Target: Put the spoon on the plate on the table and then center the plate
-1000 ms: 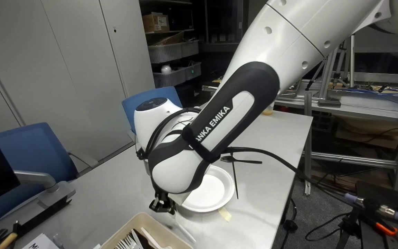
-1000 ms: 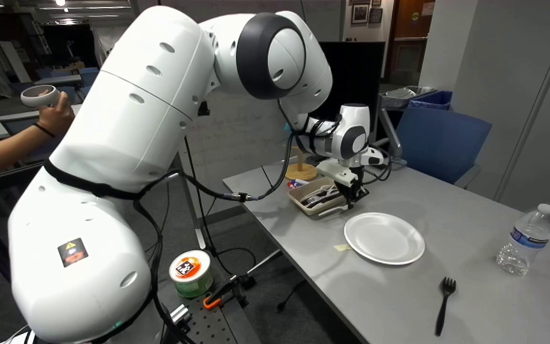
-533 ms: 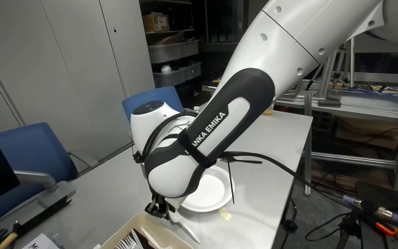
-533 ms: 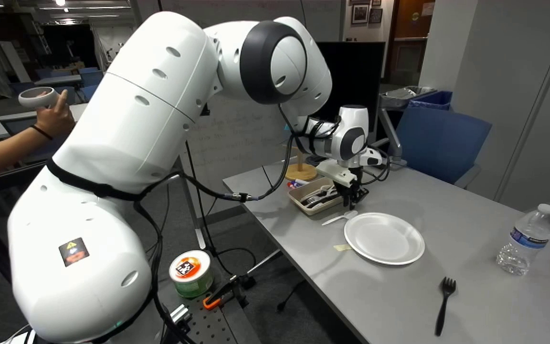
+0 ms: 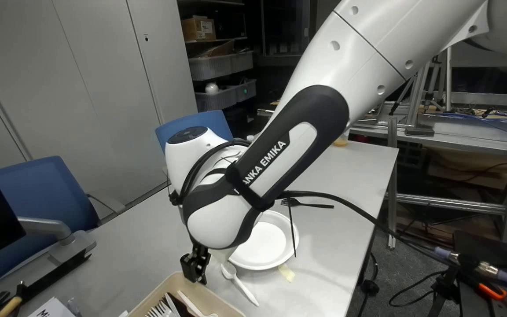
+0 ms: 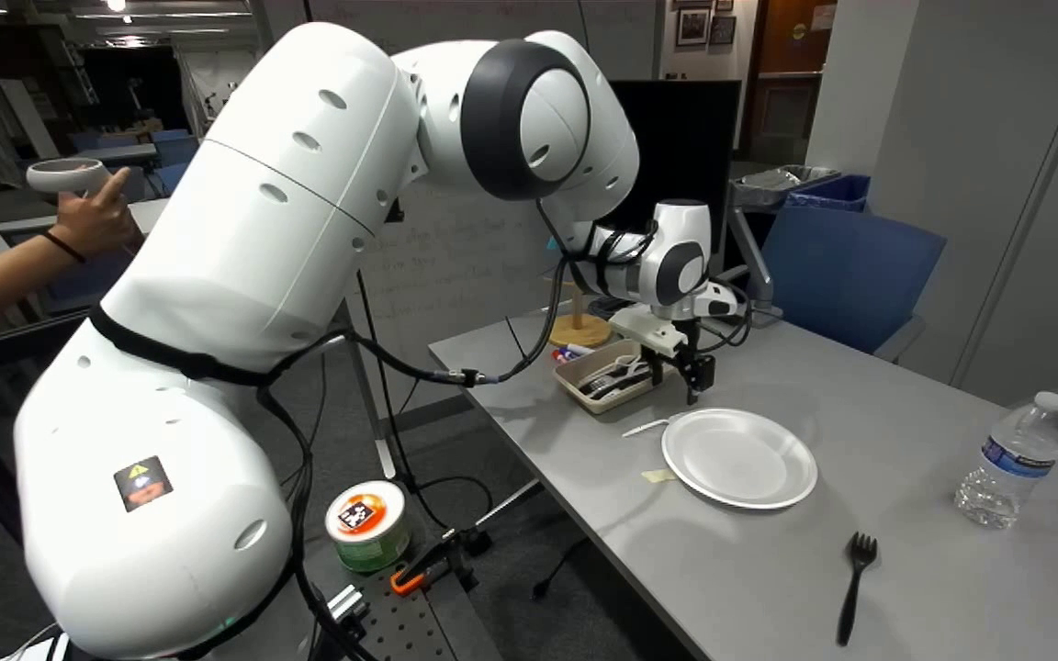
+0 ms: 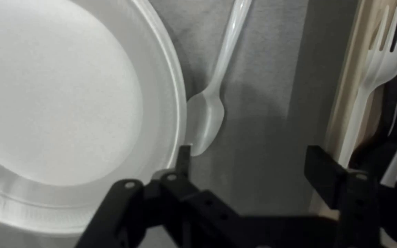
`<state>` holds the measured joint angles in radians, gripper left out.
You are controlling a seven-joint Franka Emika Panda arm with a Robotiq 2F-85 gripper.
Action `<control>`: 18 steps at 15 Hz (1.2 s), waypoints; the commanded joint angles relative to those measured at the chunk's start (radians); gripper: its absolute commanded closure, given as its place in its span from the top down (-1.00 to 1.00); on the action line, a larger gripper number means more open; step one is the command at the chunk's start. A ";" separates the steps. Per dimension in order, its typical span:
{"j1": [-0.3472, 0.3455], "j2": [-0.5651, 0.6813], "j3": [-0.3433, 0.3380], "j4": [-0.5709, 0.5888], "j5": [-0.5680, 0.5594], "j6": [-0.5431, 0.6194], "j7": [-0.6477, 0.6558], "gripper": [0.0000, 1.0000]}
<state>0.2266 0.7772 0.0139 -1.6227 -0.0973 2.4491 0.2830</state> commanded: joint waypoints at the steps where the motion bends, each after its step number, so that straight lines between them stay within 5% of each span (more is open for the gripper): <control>1: 0.026 -0.013 -0.029 0.022 0.005 -0.052 0.050 1.00; 18: -0.067 -0.182 -0.114 -0.138 0.021 -0.071 0.121 1.00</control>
<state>0.1828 0.6337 -0.1054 -1.7066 -0.0964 2.3866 0.3955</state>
